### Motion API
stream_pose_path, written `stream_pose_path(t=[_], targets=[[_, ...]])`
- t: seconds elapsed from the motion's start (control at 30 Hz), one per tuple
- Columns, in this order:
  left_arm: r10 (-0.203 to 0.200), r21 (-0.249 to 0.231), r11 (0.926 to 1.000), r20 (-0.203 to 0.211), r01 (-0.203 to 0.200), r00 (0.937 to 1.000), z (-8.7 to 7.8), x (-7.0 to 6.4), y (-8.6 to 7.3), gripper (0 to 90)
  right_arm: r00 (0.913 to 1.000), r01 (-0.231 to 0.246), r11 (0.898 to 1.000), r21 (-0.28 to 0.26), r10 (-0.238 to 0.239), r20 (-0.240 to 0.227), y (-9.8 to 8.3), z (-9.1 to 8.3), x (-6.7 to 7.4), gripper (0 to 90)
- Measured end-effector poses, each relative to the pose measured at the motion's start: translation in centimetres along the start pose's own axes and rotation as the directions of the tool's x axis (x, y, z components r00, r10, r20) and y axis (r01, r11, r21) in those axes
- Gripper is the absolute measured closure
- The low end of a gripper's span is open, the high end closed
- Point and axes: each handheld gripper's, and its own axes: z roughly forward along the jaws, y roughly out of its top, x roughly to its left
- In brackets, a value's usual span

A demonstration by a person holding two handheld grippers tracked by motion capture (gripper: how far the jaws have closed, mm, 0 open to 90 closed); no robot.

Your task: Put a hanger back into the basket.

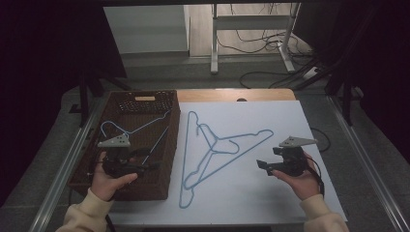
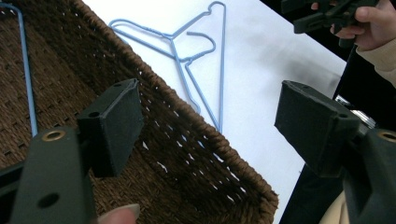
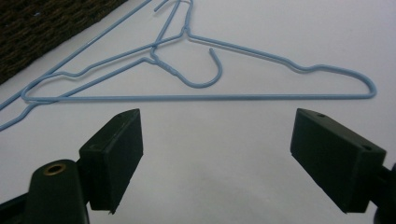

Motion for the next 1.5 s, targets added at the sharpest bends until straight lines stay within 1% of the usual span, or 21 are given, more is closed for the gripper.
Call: stream_pose_path(t=[0.03, 0.1, 0.13, 0.27, 0.37, 0.4, 0.43, 0.5, 0.6, 0.7, 0.73, 0.8, 0.83, 0.97, 1.0, 1.03, 1.07, 1.1, 1.17, 1.27, 1.5], targets=[[-0.001, 0.001, 1.0000, -0.001, 0.001, 1.0000, 0.0, 0.0, -0.1, 23.3, 1.0000, 0.003, 1.000, 0.014, -0.003, -0.001, 0.4, 0.7, 0.1, 18.2], [-0.002, 0.006, 1.0000, -0.008, 0.002, 1.0000, 0.0, 0.0, -0.2, 23.4, 1.0000, 0.007, 1.000, 0.021, -0.007, 0.001, 0.6, 1.0, 0.2, 18.5], [-0.001, 0.007, 1.0000, -0.013, 0.001, 0.9999, 0.0, 0.0, -0.3, 23.4, 0.9999, 0.011, 0.999, 0.037, -0.011, 0.003, 1.2, 1.7, 0.3, 18.7], [0.000, 0.013, 0.9999, -0.010, 0.000, 0.9999, -0.1, -0.3, -0.6, 23.2, 0.9998, 0.020, 0.998, 0.058, -0.021, 0.005, 1.8, 2.5, 0.9, 19.2], [0.004, 0.017, 0.9998, -0.007, -0.004, 1.0000, -0.2, -0.5, -0.7, 23.1, 0.9994, 0.032, 0.997, 0.071, -0.031, -0.013, 2.7, 3.7, 1.6, 19.6], [0.006, 0.018, 0.9998, -0.008, -0.006, 1.0000, -0.2, -0.5, -0.7, 23.1, 0.9994, 0.032, 0.997, 0.071, -0.031, -0.013, 2.7, 3.7, 1.6, 19.6], [0.007, 0.019, 0.9998, -0.008, -0.007, 0.9999, -0.2, -0.6, -0.7, 23.1, 0.9990, 0.041, 0.996, 0.079, -0.040, -0.021, 3.3, 4.2, 1.9, 19.9], [0.007, 0.022, 0.9997, -0.007, -0.007, 1.0000, -0.1, -0.7, -0.8, 23.1, 0.9987, 0.046, 0.996, 0.081, -0.044, -0.027, 3.6, 4.5, 2.0, 20.0], [0.007, 0.021, 0.9998, -0.007, -0.007, 1.0000, -0.2, -0.7, -0.9, 23.1, 0.9976, 0.053, 0.995, 0.081, -0.049, -0.049, 4.4, 5.5, 2.3, 20.4], [0.009, 0.021, 0.9997, -0.004, -0.008, 1.0000, -0.2, -0.8, -0.8, 23.2, 0.9968, 0.048, 0.995, 0.092, -0.041, -0.069, 4.9, 6.6, 2.4, 20.4], [0.010, 0.022, 0.9997, -0.003, -0.010, 0.9999, -0.1, -0.8, -0.8, 23.2, 0.9965, 0.041, 0.994, 0.099, -0.033, -0.076, 5.2, 7.3, 2.4, 20.5], [0.011, 0.026, 0.9996, -0.002, -0.011, 0.9999, -0.1, -0.8, -0.8, 23.1, 0.9964, 0.042, 0.994, 0.102, -0.034, -0.077, 5.3, 7.5, 2.4, 20.6], [0.010, 0.027, 0.9996, -0.001, -0.010, 0.9999, 0.0, -0.8, -0.8, 23.1, 0.9964, 0.034, 0.994, 0.107, -0.025, -0.081, 5.5, 8.1, 2.4, 20.9], [0.010, 0.013, 0.9999, -0.008, -0.010, 0.9999, -0.1, -0.7, -0.7, 23.3, 0.9963, 0.029, 0.993, 0.118, -0.019, -0.083, 6.1, 9.4, 2.3, 22.2], [0.008, 0.010, 0.9999, -0.005, -0.008, 1.0000, -0.2, -0.7, -0.7, 23.3, 0.9963, 0.029, 0.993, 0.118, -0.019, -0.083, 6.1, 9.4, 2.3, 22.2], [0.009, 0.009, 0.9999, -0.005, -0.009, 0.9999, -0.2, -0.8, -0.7, 23.3, 0.9966, 0.024, 0.992, 0.127, -0.013, -0.081, 6.5, 10.1, 2.2, 22.8], [0.011, 0.010, 0.9999, -0.004, -0.011, 0.9999, -0.2, -0.8, -0.7, 23.3, 0.9966, 0.024, 0.992, 0.127, -0.013, -0.081, 6.5, 10.1, 2.2, 22.8], [0.013, 0.014, 0.9998, -0.002, -0.013, 0.9999, -0.1, -0.8, -0.7, 23.2, 0.9965, 0.014, 0.991, 0.132, -0.003, -0.084, 7.1, 10.8, 2.1, 23.0], [0.015, 0.016, 0.9998, -0.001, -0.015, 0.9999, -0.1, -0.8, -0.6, 23.2, 0.9964, 0.013, 0.991, 0.133, -0.002, -0.084, 7.2, 11.1, 2.0, 23.0], [0.011, 0.019, 0.9998, 0.002, -0.011, 0.9999, 0.0, -0.8, -0.7, 23.1, 0.9968, 0.004, 0.990, 0.144, 0.007, -0.080, 8.0, 12.2, 1.8, 23.6], [0.008, 0.024, 0.9997, 0.004, -0.008, 1.0000, -0.1, -0.7, -0.7, 23.1, 0.9957, -0.011, 0.986, 0.165, 0.026, -0.089, 9.0, 14.5, 1.6, 25.9]])
